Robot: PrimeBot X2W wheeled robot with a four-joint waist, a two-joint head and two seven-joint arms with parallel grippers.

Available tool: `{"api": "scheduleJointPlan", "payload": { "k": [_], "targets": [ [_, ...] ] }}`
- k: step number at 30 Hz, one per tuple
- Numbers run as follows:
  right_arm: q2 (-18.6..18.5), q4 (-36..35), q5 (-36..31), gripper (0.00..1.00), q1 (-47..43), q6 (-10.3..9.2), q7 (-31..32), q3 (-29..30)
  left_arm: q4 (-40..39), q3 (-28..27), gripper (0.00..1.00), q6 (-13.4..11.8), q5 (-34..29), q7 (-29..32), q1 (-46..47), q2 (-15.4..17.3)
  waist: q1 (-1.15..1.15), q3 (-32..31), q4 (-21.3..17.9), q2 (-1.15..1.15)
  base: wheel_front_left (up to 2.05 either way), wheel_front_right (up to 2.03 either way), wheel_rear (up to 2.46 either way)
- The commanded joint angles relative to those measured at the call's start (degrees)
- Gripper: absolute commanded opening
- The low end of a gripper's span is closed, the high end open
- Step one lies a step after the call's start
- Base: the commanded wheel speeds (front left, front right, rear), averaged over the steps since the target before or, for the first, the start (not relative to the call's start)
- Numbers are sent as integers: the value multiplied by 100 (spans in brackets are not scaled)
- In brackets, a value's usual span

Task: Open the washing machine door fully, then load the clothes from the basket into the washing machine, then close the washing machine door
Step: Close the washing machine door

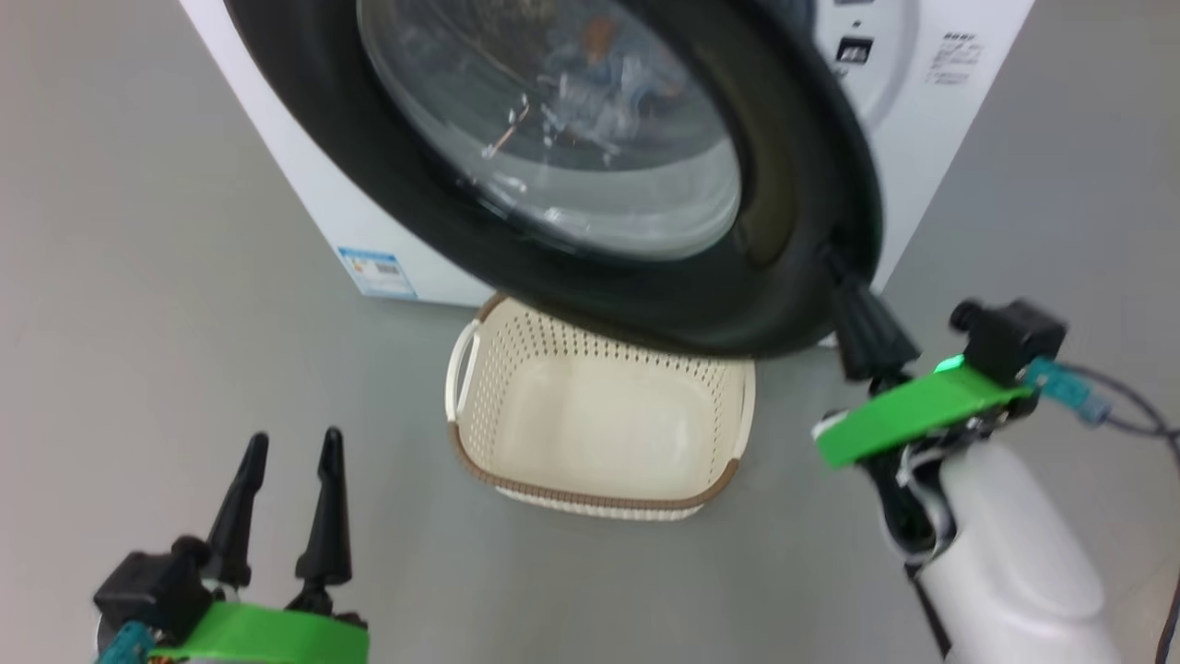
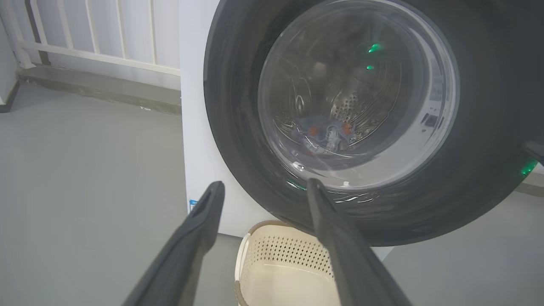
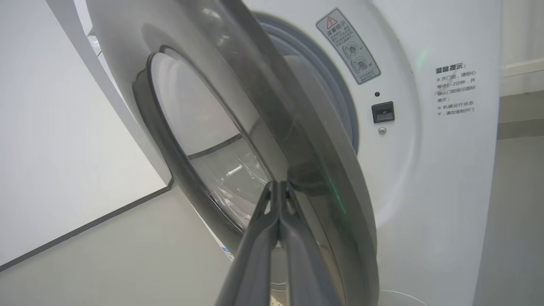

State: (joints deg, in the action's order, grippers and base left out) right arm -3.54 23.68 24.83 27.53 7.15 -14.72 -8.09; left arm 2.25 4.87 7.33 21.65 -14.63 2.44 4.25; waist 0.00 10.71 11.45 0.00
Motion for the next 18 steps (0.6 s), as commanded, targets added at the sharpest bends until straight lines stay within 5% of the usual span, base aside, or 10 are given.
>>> {"api": "scheduleJointPlan", "payload": {
  "k": [1, 18],
  "targets": [
    [11, -91, -59, 0, 315, 34, -28, 41, -177, -145, 100, 15, 49, -37, 284, 38, 0, 249, 114, 0, 0, 0, 0],
    [-117, 232, -331, 0, 1975, 34, -28, 1253, -427, 249, 100, 15, 152, -37, 1113, -86, 0, 1286, 570, 0, 0, 0, 0]
  ]
}}
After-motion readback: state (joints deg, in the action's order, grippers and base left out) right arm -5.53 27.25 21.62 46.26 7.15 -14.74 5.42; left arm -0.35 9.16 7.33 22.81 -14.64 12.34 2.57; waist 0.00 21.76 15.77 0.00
